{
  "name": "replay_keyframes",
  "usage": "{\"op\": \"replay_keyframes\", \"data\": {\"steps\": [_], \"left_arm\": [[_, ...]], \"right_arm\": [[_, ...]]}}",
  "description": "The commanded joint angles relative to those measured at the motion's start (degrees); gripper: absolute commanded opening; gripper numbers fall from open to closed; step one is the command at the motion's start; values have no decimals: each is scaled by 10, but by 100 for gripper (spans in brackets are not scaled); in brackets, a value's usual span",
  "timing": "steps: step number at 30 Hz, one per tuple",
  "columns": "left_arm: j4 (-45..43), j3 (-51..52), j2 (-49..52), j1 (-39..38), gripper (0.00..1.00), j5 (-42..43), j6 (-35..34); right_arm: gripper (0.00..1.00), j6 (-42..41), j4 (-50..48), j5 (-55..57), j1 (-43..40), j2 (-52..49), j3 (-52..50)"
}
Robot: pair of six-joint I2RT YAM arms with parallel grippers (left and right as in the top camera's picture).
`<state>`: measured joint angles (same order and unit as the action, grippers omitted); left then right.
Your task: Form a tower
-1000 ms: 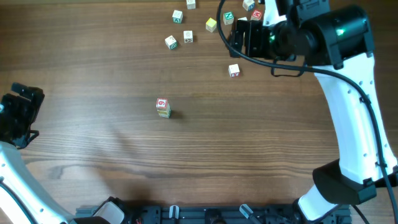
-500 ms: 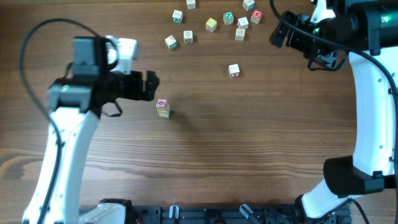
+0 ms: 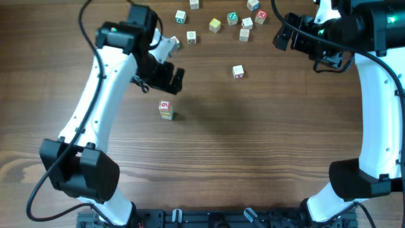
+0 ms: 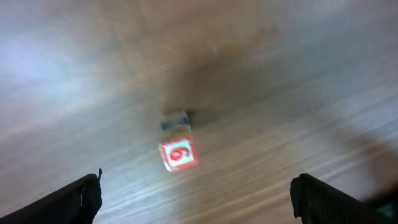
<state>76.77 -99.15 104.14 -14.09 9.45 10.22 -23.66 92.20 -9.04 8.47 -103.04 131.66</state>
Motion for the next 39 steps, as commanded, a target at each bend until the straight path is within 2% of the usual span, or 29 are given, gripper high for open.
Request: {"op": "replay_keyframes", "data": {"steps": [1, 4, 9, 17, 28, 39], "left_arm": [[-10, 68, 9, -6, 100, -17, 1], [-58, 100, 9, -2, 100, -16, 0], [-73, 132, 9, -2, 100, -31, 1], [-149, 222, 9, -3, 100, -31, -6], [-209, 269, 9, -3, 100, -31, -5], [-219, 272, 9, -3, 100, -32, -5]], "right_arm": [[100, 12, 0, -9, 1, 1, -1], [100, 12, 0, -9, 1, 1, -1], [100, 12, 0, -9, 1, 1, -1], [100, 12, 0, -9, 1, 1, -1], [100, 12, 0, -9, 1, 1, -1], [100, 12, 0, -9, 1, 1, -1]]}}
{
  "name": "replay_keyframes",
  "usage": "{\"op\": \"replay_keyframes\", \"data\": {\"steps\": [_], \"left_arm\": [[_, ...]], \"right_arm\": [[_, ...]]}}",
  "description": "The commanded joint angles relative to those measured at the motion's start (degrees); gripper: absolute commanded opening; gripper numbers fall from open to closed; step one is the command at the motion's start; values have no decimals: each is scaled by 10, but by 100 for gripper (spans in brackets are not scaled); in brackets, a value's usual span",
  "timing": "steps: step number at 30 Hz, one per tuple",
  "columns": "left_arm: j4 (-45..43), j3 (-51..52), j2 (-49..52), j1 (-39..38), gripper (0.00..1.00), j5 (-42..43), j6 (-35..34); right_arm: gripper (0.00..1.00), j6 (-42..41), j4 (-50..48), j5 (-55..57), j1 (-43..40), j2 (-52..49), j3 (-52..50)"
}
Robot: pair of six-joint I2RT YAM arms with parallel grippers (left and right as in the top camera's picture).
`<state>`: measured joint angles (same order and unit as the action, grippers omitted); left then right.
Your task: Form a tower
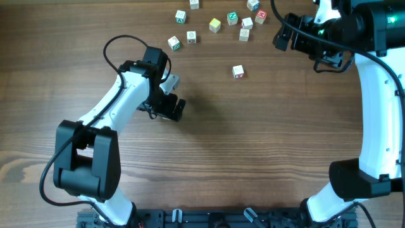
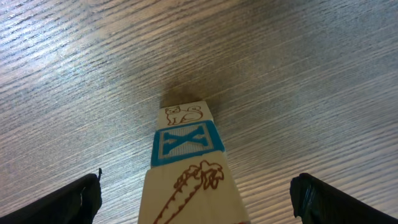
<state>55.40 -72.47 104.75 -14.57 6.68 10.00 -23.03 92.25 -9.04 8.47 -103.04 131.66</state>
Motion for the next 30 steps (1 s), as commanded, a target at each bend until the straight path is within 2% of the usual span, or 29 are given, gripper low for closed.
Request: {"op": "replay_keyframes", "data": {"steps": [1, 10, 30], "left_arm": [[-6, 6, 3, 2, 100, -4, -3], [-40, 38, 3, 2, 100, -4, -3], [-49, 44, 3, 7, 100, -3, -3]], "right_arm": [[100, 6, -1, -9, 1, 1, -1], [100, 6, -1, -9, 1, 1, -1], [100, 6, -1, -9, 1, 1, -1]]}}
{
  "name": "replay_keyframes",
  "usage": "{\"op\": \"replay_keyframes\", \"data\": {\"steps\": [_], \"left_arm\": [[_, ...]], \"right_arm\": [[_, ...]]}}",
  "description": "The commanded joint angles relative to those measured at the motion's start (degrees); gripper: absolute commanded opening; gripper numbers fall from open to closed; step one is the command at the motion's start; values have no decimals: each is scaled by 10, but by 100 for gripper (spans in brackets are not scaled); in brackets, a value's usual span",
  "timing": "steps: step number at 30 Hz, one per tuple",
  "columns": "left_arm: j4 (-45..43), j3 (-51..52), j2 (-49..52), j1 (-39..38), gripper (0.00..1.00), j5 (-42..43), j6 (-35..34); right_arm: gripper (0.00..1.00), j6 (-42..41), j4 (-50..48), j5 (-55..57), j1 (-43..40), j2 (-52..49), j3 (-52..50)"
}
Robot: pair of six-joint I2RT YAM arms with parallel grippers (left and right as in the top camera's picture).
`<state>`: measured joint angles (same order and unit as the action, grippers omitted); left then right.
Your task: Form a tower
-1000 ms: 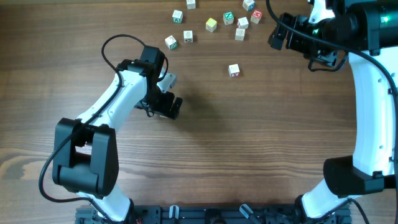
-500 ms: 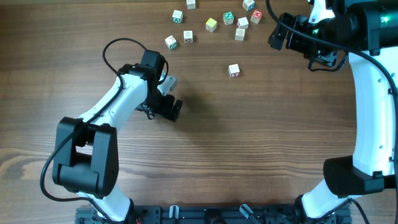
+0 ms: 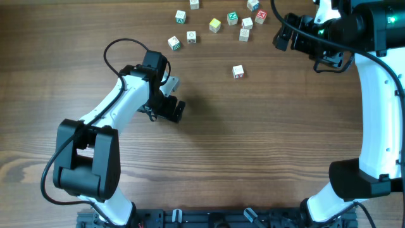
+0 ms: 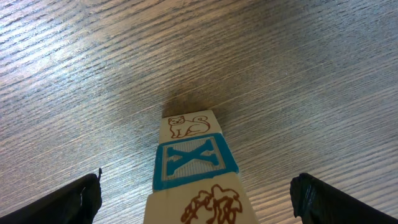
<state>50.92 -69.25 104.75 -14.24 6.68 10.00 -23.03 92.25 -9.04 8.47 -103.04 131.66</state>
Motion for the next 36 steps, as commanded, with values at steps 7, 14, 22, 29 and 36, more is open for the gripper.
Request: {"op": "replay_keyframes", "data": {"steps": [7, 14, 22, 29, 36], "left_arm": [[-17, 28, 3, 4, 100, -4, -4], [-15, 28, 3, 4, 75, -9, -3], [-12, 28, 3, 4, 60, -10, -3], [-21, 29, 3, 4, 81, -10, -3], [-26, 30, 3, 4, 83, -10, -3]], "right_arm": [[100, 6, -1, -9, 1, 1, -1], [99, 6, -1, -9, 1, 1, -1], [100, 6, -1, -9, 1, 1, -1], [100, 6, -1, -9, 1, 1, -1], [100, 6, -1, -9, 1, 1, -1]]}}
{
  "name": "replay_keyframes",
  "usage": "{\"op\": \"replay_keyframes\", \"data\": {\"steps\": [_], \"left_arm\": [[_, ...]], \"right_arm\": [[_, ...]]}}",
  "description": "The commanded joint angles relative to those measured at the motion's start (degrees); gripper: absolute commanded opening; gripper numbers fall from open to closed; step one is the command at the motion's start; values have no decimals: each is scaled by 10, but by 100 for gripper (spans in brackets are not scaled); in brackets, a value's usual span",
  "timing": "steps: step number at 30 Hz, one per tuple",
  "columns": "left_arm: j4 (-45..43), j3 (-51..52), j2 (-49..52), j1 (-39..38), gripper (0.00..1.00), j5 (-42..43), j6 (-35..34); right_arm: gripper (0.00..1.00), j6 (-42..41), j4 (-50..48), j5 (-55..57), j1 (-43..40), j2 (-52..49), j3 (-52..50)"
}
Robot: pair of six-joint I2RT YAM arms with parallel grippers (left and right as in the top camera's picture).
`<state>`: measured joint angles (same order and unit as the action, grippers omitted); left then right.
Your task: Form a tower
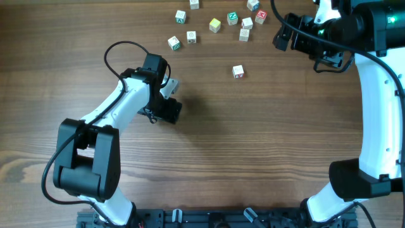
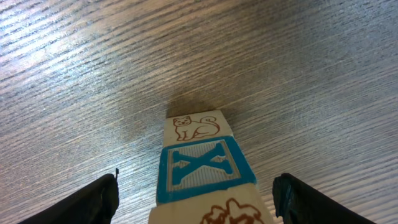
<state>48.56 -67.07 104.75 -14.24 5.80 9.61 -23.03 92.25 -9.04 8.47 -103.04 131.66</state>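
A tower of three wooden blocks fills the left wrist view: a bottom block with a brown cat [image 2: 194,126], a middle block with a blue X [image 2: 202,168], and a top block with a brown drawing [image 2: 230,213]. My left gripper [image 2: 196,194] is open, with one dark finger on each side of the tower's upper part and a gap to the blocks. In the overhead view the left gripper [image 1: 166,107] covers the tower. My right gripper [image 1: 282,38] hangs at the far right, away from the blocks; its jaws cannot be made out.
One loose block [image 1: 238,71] lies alone right of centre. Several more loose blocks [image 1: 215,24] are scattered along the far edge, one of them [image 1: 174,42] behind the left arm. The wooden table [image 1: 266,152] spreads around them.
The left gripper sits a little lower around the tower, whose blocks look larger in the wrist view. Its fingers stand slightly closer together. The right arm has not moved.
The left gripper first hung open high behind a small stack topped by a red 6. Later it had come down with the stack between its open fingers. It has stayed there since, sinking slightly, with the tower standing upright.
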Motion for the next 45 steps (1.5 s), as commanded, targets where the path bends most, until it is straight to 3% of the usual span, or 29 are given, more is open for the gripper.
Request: {"op": "replay_keyframes", "data": {"steps": [1, 11, 13, 16, 22, 45], "left_arm": [[-3, 8, 3, 4, 83, -2, 0], [-25, 23, 3, 11, 91, -9, -11], [-25, 23, 3, 11, 87, -9, -11], [-23, 23, 3, 11, 72, -9, -11], [-21, 23, 3, 11, 58, -10, -10], [-16, 23, 3, 11, 43, -9, -15]], "right_arm": [[100, 6, -1, -9, 1, 1, -1], [100, 6, -1, -9, 1, 1, -1], [100, 6, -1, -9, 1, 1, -1], [100, 6, -1, -9, 1, 1, -1], [100, 6, -1, -9, 1, 1, -1], [100, 6, -1, -9, 1, 1, -1]]}}
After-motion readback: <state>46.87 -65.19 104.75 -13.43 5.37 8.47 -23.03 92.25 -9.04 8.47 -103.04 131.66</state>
